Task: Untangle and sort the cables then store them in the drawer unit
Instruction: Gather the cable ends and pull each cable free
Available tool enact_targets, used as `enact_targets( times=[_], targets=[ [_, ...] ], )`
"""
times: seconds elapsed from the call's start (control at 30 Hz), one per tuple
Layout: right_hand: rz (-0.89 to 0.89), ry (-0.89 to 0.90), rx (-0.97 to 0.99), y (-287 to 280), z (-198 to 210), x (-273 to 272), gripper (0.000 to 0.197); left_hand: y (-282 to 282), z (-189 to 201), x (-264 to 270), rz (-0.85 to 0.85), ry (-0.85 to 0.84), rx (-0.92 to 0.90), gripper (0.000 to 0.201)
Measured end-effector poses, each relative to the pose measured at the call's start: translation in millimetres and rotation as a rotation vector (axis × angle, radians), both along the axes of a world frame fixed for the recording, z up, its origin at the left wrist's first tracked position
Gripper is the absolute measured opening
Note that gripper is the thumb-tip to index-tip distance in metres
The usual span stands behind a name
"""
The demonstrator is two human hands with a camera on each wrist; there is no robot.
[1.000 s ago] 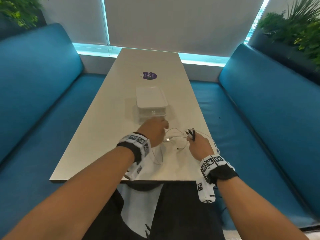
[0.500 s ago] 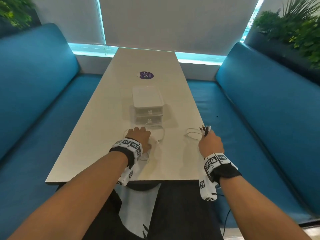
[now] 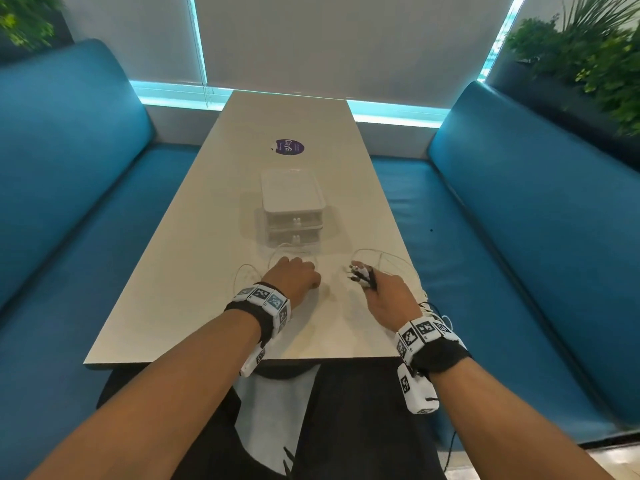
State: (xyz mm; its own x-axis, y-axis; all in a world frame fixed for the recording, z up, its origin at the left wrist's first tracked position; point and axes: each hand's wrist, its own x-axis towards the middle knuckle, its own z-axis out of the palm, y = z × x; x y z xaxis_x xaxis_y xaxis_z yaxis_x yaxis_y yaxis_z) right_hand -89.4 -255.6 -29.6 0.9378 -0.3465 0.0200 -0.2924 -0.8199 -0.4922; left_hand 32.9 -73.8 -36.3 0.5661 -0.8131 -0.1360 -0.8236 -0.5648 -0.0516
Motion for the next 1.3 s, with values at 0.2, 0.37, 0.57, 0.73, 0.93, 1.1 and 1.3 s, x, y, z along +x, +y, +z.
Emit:
enact_targets(
  times=[0.2, 0.37, 0.57, 0.73, 0.93, 1.1, 1.3],
  targets=[
    [0.037, 0.034, 0.051, 4, 2, 6, 0.020, -9, -2, -6, -0.017, 0.110, -0.347, 0.022],
    [0.021, 0.006, 0.169, 14, 3, 14, 0.024, -20, 4, -13, 0.099, 0.336, -0.533, 0.019],
    [-0.064, -0.018, 0.343, 23, -1, 19, 0.023, -22, 8, -23, 0.211, 0.489, -0.697, 0.031],
    [-0.042, -0.015, 0.483, 22, 4, 17, 0.027, -23, 3, -21, 0.221, 0.474, -0.693, 0.033],
    [-0.111, -0.029, 0.443, 22, -2, 23, 0.024, -22, -3, -24, 0.213, 0.460, -0.651, 0.040],
    [-0.182, -0.086, 0.388, 25, -1, 28, 0.032, -17, -8, -21, 0.262, 0.396, -0.492, 0.018],
    [-0.099, -0.011, 0.404, 23, -5, 30, 0.030, -20, 2, -22, 0.250, 0.448, -0.529, 0.018]
  ],
)
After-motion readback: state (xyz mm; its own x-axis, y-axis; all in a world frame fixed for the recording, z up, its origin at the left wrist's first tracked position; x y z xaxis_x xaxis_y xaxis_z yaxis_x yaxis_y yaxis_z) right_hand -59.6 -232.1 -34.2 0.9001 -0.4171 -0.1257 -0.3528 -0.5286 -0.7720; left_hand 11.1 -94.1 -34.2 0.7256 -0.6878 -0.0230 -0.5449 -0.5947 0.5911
